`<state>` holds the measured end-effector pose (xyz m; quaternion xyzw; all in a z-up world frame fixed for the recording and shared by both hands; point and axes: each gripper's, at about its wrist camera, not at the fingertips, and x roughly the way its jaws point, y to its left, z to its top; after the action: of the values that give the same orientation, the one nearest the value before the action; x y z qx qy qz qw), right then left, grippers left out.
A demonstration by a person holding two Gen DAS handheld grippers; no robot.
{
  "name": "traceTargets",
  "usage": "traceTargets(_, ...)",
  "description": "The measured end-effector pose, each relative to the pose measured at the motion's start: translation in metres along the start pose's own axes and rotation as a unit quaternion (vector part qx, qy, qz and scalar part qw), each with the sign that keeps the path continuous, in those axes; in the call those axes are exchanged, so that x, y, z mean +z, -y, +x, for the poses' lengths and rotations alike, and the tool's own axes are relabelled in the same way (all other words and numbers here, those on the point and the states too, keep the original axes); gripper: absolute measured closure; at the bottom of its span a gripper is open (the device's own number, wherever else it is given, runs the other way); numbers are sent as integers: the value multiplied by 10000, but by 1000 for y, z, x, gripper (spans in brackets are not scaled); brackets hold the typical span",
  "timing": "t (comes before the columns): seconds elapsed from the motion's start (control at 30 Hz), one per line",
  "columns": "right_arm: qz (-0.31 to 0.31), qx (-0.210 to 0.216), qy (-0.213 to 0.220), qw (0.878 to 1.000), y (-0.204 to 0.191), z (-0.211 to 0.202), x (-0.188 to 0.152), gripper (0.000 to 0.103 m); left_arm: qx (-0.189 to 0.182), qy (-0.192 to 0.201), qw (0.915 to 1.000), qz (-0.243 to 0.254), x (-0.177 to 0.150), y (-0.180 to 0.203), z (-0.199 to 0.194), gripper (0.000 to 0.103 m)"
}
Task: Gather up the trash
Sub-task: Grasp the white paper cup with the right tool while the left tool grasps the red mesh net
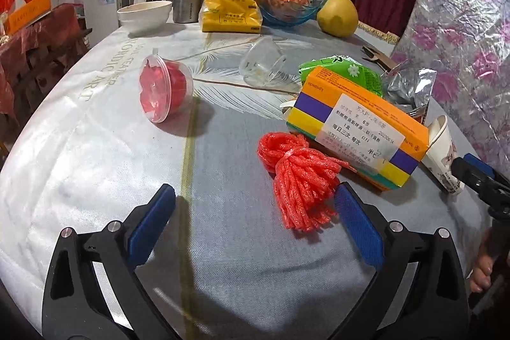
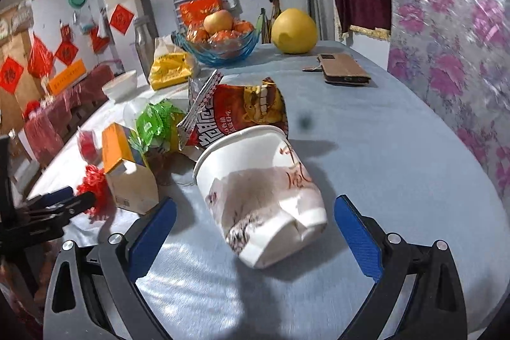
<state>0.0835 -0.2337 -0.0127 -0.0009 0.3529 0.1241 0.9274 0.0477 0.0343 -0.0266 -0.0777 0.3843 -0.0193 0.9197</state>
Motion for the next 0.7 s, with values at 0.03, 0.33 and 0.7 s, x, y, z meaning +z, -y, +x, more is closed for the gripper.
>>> traceTargets(0.03,-91,-63,-35,9999,-2,4,1,6,14,7,10000,29,0,1,0,7)
traceTargets(0.33,225,236,496,9982,0,-27,-19,28,93,26,9996,251,-1,9,0,7)
traceTargets(0.7,435,219,397,9980,9,-46,-39,27,164,82,9998,84,-3,5,-5,7)
